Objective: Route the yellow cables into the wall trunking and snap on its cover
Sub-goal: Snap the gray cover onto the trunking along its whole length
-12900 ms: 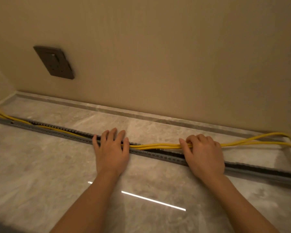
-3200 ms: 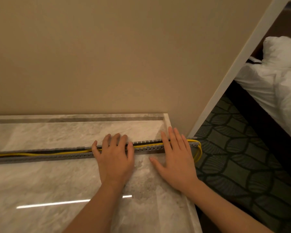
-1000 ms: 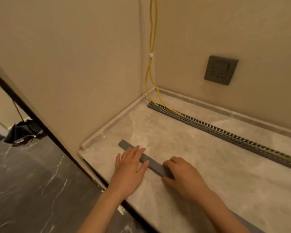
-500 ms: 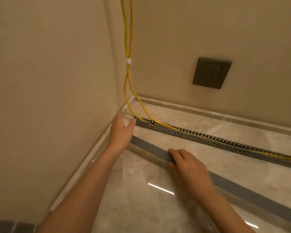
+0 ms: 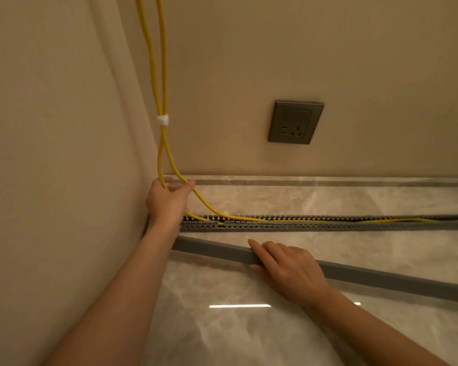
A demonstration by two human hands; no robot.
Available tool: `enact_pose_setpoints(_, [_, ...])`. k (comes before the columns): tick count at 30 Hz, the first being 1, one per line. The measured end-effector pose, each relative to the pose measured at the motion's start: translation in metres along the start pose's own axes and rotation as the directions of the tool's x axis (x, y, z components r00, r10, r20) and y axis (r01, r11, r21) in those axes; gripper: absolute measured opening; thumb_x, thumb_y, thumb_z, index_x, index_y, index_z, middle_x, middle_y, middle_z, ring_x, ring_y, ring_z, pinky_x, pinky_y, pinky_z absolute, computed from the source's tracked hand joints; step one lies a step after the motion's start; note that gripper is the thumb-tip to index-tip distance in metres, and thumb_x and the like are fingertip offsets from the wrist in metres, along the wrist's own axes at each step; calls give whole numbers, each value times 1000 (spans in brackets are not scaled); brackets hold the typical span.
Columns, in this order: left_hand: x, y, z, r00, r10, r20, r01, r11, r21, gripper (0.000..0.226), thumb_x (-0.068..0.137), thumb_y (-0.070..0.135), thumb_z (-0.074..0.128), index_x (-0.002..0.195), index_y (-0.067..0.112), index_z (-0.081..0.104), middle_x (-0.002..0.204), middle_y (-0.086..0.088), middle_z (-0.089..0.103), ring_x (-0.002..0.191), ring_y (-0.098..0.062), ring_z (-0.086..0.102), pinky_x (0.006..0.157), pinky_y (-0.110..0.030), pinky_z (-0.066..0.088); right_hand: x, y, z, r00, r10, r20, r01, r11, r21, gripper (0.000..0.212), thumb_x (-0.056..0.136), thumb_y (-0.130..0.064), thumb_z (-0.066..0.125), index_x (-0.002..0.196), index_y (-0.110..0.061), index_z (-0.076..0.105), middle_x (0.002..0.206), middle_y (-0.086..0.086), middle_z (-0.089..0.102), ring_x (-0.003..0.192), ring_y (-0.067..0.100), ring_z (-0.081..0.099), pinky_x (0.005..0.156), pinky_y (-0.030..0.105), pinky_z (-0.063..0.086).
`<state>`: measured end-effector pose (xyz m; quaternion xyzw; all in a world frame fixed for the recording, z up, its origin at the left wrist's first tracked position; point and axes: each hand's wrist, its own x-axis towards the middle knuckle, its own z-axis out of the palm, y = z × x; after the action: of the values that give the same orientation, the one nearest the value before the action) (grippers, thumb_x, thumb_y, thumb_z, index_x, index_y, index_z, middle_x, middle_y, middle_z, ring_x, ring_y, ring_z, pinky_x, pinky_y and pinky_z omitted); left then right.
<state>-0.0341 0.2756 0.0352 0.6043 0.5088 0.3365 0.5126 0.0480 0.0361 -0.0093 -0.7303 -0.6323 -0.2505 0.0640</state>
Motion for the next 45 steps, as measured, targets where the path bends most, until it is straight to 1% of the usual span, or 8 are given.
enact_pose_setpoints(5, [8,-13,-2,999,-21,37,18,997,73,19,62,40,63,64,21,62,79,-4,71,82,-28,68,79,-39,55,11,26,0,999,-49,15,49,997,-66,53,74,-20,71,125,-24,60,63,-3,59,44,14,53,37,24,38])
enact_pose_setpoints(11, [0,-18,3,998,-59,37,54,989,135,18,74,29,60,64,14,60,65,-4,62,67,-23,56,61,-32,41,27,56,-12,991,-130,-35,127,988,-85,36,88,-32,47,121,-29,62,52,-3,52,36,15,47,34,22,28])
enact_pose_setpoints(16, [-8,-27,5,986,-161,54,163,986,-45,20,78,26,63,80,7,67,71,-5,62,63,-16,53,55,-29,39,36,84,-20,974,-227,13,227,974,7,38,89,-35,44,119,-24,65,54,-1,55,34,16,48,33,20,31])
enact_pose_setpoints(22, [-11,-37,-3,992,-115,42,118,989,-88,13,79,26,67,70,16,66,69,0,60,71,-18,55,67,-33,43,49,108,-14,965,-243,102,231,966,114,52,76,-38,71,124,-18,62,57,3,58,32,20,48,30,23,35])
enact_pose_setpoints(28, [-8,-30,-10,985,-146,96,156,982,-106,12,84,22,65,87,12,70,91,-13,66,97,-33,62,91,-53,49,54,114,8,959,-197,203,151,964,220,59,84,-54,55,136,-28,46,94,2,68,56,22,62,46,28,46])
enact_pose_setpoints(31, [-9,-28,-8,981,-157,113,171,978,-123,8,85,18,64,86,13,70,93,-10,67,100,-31,61,92,-47,48,53,112,17,910,-171,377,72,962,262,67,82,-64,49,141,-38,29,117,-6,62,85,17,64,67,25,46])
enact_pose_setpoints(38, [-12,-32,-12,995,-87,46,87,996,5,15,83,26,62,73,16,68,73,-5,64,77,-24,62,71,-37,51,65,111,15,839,-60,541,-49,981,185,41,78,-64,53,109,-36,51,93,-8,68,79,13,61,59,24,34])
enact_pose_setpoints(45, [-15,-30,-23,997,-46,55,36,985,166,13,88,30,56,81,23,62,87,-5,67,82,-22,66,69,-37,59,68,116,4,906,-17,424,-69,980,188,34,73,-59,62,88,-30,56,77,-3,67,68,19,59,52,30,28])
